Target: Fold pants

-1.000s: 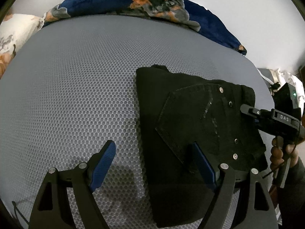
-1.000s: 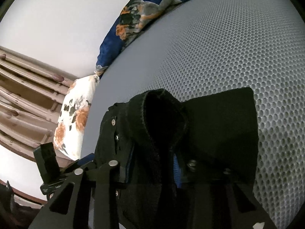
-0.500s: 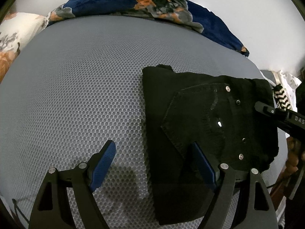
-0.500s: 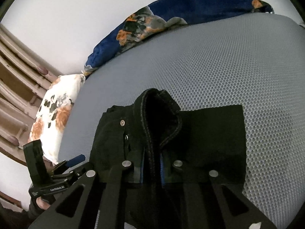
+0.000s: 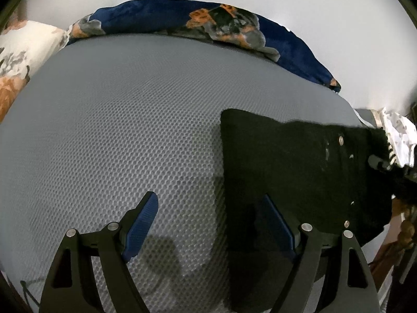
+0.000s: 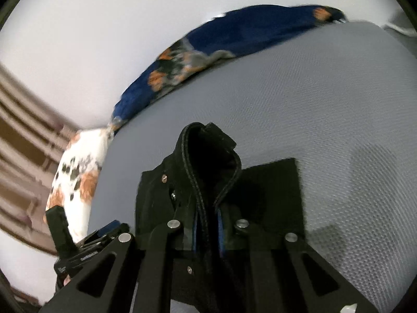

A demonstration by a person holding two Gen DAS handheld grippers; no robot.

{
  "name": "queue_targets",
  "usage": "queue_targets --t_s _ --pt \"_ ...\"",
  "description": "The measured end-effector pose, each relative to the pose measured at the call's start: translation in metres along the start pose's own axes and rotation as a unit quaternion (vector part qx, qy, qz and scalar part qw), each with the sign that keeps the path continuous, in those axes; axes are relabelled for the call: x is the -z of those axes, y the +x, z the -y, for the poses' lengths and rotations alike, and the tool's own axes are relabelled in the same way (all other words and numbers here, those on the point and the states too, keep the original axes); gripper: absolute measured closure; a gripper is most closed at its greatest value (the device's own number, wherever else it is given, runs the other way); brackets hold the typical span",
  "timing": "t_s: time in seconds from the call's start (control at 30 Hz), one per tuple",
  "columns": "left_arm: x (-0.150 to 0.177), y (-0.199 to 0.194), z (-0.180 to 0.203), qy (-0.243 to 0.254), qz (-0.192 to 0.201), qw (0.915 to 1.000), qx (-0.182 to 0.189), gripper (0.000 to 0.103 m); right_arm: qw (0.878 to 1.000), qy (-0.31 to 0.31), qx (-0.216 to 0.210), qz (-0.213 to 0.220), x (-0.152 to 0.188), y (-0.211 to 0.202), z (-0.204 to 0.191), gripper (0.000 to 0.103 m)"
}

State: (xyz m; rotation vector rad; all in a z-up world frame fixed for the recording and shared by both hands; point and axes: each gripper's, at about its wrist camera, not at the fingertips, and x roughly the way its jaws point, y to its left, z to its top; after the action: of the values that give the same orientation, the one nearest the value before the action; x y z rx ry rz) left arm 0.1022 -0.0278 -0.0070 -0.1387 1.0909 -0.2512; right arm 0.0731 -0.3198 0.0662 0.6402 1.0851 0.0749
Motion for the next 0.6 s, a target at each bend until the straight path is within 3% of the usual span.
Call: queue_targets --t_s 0.13,0.2,0.37,0.6 --pt "-0.005 0.005 0.011 0.01 -0.005 0.9999 0.005 0.021 0.998 0.042 0.029 -0.023 0.008 0.02 0.042 0.093" --pt "-0.006 0.008 0.015 0.017 -0.008 0.9998 0.007 0.021 0.998 0.044 0.033 -0.022 0.01 0.026 0.052 0.087" --pt "-0.004 0.032 0.03 0.048 -0.032 0.9984 -0.002 0.021 0.998 0.019 0.064 -0.023 0.012 0.022 0.043 0.074" --pt "0.007 0.049 0.03 0.048 -0.058 0.9971 0.012 0.021 0.997 0.017 0.08 -0.01 0.029 -0.009 0.035 0.073"
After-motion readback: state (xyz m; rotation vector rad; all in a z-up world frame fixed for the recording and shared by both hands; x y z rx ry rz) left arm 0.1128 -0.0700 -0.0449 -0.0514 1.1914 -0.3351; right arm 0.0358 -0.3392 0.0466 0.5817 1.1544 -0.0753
